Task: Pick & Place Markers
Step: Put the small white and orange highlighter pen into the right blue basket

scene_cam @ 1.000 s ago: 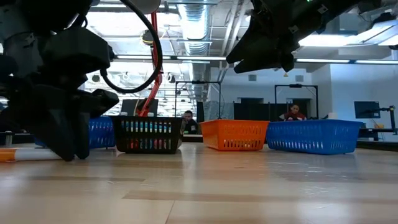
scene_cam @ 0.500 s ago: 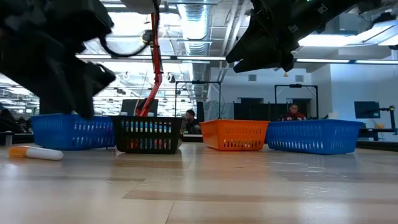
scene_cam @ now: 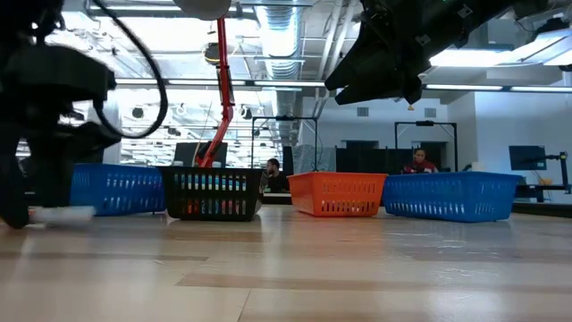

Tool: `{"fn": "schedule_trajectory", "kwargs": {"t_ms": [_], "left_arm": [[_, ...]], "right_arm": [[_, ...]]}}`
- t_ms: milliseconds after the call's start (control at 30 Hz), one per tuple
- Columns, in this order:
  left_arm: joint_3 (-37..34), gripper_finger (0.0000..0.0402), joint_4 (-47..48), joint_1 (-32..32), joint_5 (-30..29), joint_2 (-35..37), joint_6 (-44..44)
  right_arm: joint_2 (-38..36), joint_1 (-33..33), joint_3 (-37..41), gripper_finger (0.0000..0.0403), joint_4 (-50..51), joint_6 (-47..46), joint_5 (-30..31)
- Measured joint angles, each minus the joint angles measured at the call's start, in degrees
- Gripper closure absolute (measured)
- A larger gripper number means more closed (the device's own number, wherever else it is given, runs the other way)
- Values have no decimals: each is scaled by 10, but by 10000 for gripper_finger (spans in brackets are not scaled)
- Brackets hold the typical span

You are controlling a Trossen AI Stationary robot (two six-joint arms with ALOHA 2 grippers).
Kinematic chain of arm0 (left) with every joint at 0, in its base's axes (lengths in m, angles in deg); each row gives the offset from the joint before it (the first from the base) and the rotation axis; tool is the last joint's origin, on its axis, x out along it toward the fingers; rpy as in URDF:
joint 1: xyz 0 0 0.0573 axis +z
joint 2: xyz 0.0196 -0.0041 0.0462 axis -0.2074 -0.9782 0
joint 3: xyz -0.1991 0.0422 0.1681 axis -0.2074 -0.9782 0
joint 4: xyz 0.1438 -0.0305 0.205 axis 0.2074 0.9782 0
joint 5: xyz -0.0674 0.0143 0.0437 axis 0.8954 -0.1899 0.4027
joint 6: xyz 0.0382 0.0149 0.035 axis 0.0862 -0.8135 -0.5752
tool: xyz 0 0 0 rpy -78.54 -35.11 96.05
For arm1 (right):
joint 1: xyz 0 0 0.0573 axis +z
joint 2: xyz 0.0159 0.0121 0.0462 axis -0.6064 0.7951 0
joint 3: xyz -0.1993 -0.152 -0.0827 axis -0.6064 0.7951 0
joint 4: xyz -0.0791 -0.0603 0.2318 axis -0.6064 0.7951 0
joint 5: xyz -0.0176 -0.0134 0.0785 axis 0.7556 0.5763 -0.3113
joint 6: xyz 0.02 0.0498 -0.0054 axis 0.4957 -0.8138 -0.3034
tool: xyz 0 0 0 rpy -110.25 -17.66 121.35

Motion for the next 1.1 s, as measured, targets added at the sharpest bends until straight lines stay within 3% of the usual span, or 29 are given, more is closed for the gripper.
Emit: {"fn": "schedule_trajectory", "kwargs": {"t_ms": [200,367,500,733,867,1100], "left_arm": [[-14,271,-30,12,-7,-4,-2],[-16,320,-42,11,-12,-4,7],[-18,370,-79,11,-21,-6,7],[-18,360,-238,11,-64,-6,-34],[-18,362,-291,13,-105,-6,-76],[-18,359,-301,16,-143,-6,-82]], "right_arm": [[0,-1,0,239,-10,0,0],[5,-1,0,242,-41,1,-20],[54,2,0,247,-143,78,-78],[205,5,-25,250,-367,236,-135],[266,-1,-79,251,-346,241,-154],[327,-10,-157,266,-274,245,-172]]}}
